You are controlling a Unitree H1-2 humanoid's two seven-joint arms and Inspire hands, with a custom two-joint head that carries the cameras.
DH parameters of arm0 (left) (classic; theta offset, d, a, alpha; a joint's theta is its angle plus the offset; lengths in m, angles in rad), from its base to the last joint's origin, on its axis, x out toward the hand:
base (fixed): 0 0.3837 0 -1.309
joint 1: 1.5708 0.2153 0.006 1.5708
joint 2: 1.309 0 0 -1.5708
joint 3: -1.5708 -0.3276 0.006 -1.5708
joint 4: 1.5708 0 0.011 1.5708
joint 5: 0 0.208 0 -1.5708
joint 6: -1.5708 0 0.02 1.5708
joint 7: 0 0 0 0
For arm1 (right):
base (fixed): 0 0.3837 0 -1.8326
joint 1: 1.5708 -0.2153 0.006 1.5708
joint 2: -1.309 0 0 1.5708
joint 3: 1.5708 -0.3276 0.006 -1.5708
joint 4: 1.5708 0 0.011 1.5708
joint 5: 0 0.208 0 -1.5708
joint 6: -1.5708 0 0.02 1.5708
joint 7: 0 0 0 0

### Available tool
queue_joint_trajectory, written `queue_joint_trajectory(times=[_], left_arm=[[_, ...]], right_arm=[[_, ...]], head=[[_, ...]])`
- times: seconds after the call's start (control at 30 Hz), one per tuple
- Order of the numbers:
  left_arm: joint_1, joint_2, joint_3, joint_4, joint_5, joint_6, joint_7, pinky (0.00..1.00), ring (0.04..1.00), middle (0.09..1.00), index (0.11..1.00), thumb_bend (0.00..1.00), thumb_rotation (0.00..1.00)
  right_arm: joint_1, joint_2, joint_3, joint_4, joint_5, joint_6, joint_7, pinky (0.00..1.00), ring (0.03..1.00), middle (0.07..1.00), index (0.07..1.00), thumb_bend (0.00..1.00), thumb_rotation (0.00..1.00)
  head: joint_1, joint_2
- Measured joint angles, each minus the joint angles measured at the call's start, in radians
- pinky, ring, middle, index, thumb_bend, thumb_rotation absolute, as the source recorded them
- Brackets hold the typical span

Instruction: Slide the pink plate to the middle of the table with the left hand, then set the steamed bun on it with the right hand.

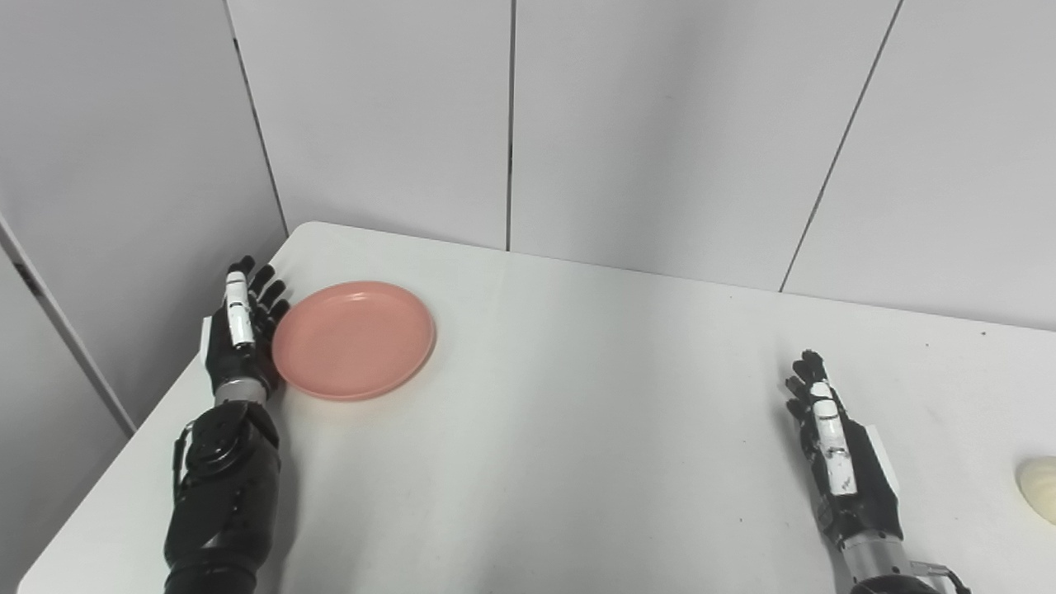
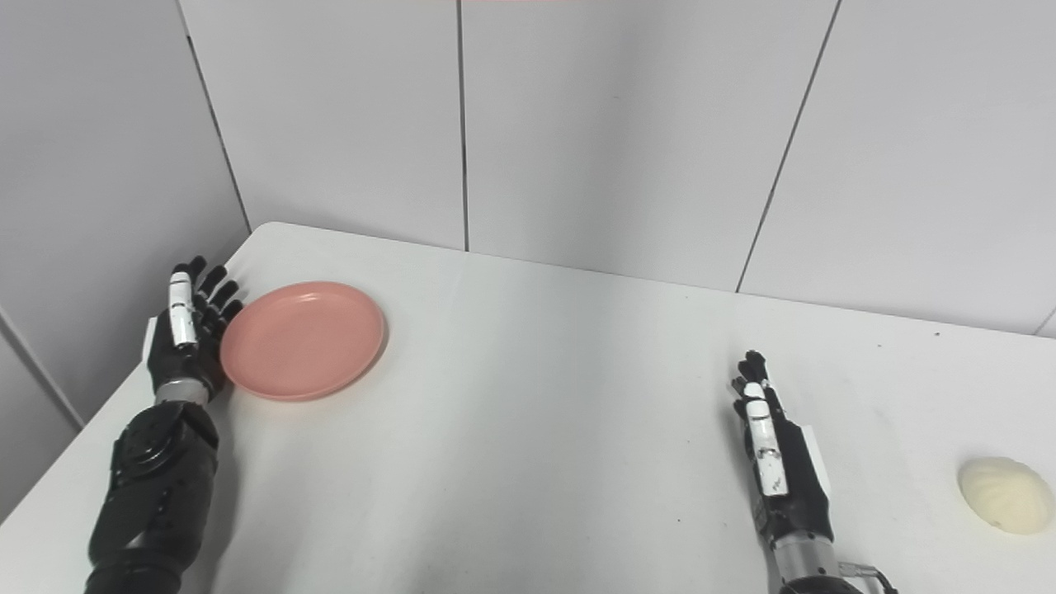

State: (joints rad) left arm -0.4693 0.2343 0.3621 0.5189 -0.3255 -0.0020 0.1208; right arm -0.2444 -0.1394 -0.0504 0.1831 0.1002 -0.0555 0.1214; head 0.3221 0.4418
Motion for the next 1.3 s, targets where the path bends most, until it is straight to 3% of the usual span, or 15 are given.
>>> queue_joint_trajectory(times=[0.3,0.67,0.83,1.0,1.3], left_arm=[[-0.03,-0.004,-0.038,0.06,0.004,-0.015,-0.067,0.9,0.894,0.904,0.897,0.36,0.99],[-0.031,-0.03,-0.092,0.048,0.007,-0.012,-0.117,0.9,0.898,0.914,0.904,0.36,1.0],[-0.022,-0.042,-0.134,0.023,0.018,0.003,-0.142,0.91,0.902,0.918,0.906,0.36,1.0],[-0.011,-0.074,-0.159,-0.029,0.017,0.058,-0.16,0.89,0.891,0.906,0.897,0.37,1.0],[0.014,-0.14,-0.273,-0.092,0.064,0.077,-0.201,0.91,0.909,0.92,0.903,0.36,1.0]], right_arm=[[0.01,0.001,0.0,-0.02,0.0,0.002,-0.001,1.0,0.974,0.978,0.978,0.15,1.0],[0.012,0.004,0.003,-0.021,-0.012,0.002,-0.013,0.98,0.962,0.968,0.972,0.14,1.0],[0.014,0.006,0.005,-0.025,-0.023,0.002,-0.016,0.97,0.956,0.965,0.969,0.15,1.0],[0.017,0.01,0.005,-0.026,-0.026,0.002,-0.02,0.97,0.955,0.963,0.968,0.16,1.0],[0.02,0.019,0.006,-0.027,-0.04,0.002,-0.025,0.97,0.961,0.969,0.974,0.19,1.0]], head=[[-0.012,0.002],[-0.046,0.003],[-0.064,0.006],[-0.087,0.008],[-0.124,0.008]])
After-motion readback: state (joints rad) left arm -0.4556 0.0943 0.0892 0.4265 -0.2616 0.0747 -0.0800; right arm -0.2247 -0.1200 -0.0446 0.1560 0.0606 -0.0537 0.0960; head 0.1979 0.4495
